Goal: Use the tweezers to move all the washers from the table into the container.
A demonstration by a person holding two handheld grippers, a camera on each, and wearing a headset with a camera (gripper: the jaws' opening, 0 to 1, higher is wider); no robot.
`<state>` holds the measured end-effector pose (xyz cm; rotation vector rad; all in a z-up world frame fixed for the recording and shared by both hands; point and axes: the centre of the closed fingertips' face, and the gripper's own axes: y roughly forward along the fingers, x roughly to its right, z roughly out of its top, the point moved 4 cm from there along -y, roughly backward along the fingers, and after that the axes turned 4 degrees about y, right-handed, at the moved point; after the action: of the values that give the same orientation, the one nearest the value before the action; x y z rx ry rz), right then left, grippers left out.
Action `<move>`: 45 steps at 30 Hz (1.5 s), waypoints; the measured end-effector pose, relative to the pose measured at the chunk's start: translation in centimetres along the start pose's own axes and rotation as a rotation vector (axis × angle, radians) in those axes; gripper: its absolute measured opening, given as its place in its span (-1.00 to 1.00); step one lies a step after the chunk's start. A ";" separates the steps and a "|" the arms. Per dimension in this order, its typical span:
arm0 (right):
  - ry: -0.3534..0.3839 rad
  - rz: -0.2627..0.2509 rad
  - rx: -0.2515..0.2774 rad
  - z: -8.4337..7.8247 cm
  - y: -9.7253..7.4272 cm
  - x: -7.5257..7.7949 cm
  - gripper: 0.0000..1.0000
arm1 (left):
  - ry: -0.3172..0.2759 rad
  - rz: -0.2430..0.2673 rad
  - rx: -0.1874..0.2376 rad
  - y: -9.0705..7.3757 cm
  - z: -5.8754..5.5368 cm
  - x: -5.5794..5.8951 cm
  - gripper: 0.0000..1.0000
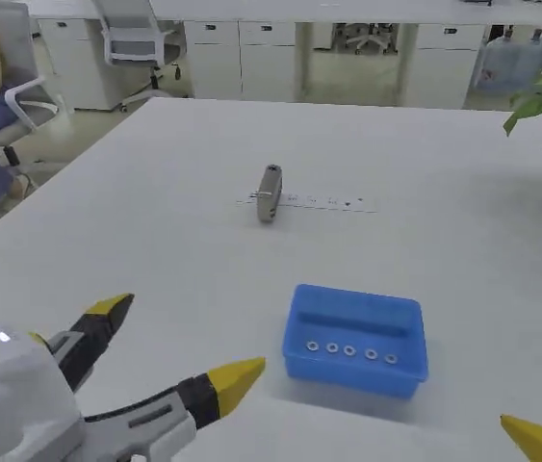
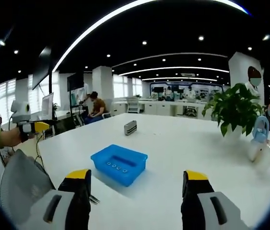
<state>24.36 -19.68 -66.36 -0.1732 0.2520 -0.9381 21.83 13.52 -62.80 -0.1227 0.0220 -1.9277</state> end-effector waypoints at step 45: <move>0.037 -0.101 0.066 0.9 -0.4 1.0 0.97 | -0.039 -0.021 -0.074 1.1 -1.7 0.8 0.98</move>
<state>24.88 -20.70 -65.53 -0.1083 0.2476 -1.0493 22.44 12.28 -64.55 -0.2111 0.0660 -1.9458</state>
